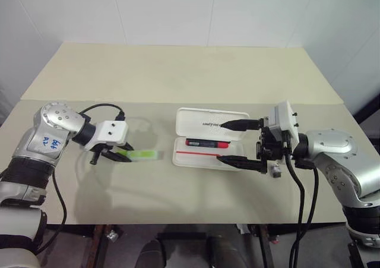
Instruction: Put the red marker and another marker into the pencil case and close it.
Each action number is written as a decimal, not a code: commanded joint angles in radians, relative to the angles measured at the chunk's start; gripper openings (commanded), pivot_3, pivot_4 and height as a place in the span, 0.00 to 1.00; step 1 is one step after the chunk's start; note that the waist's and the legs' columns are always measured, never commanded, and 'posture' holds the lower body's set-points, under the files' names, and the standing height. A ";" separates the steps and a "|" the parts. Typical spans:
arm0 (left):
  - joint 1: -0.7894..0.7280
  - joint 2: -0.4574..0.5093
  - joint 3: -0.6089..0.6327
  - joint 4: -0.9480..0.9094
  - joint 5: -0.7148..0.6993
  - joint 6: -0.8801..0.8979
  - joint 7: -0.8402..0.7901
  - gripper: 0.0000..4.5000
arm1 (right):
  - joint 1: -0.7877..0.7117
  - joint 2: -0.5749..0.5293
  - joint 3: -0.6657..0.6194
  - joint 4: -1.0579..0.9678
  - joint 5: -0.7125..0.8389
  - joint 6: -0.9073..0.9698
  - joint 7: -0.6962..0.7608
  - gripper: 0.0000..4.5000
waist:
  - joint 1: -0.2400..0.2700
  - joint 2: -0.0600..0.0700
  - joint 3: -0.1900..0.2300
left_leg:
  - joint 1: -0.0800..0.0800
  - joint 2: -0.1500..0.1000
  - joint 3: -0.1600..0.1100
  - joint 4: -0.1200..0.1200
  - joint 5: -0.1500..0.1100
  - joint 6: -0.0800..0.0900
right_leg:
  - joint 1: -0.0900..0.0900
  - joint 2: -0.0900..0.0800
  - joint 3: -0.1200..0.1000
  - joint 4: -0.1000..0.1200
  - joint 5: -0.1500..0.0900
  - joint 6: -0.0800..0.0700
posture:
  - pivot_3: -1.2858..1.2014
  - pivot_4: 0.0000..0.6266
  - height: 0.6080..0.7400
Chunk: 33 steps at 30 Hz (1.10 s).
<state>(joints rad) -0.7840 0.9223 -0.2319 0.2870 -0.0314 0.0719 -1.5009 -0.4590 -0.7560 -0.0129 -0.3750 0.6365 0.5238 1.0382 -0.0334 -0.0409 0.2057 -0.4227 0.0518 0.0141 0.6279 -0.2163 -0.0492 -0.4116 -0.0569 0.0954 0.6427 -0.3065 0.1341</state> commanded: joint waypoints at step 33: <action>-0.224 -0.427 -0.228 -0.004 0.086 0.338 0.139 0.24 | 0.173 -0.004 -0.118 -0.121 0.008 -0.012 -0.160 1.00 | 0.004 0.000 0.000 | 0.000 -0.002 -0.002 0.001 0.000 0.000 | 0.003 0.002 0.004 -0.004 0.001 0.004 | 0.52 0.24 1.00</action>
<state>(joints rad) -0.9824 0.5012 -0.4534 0.2894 0.0476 0.4102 -1.3659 -0.2885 -0.7603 -0.0920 -0.4534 0.6226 0.5129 0.8835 -0.0298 -0.0410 0.2058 -0.4231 0.0500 0.0124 0.6289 -0.2162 -0.0491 -0.4089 -0.0551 0.0992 0.6385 -0.3055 0.1381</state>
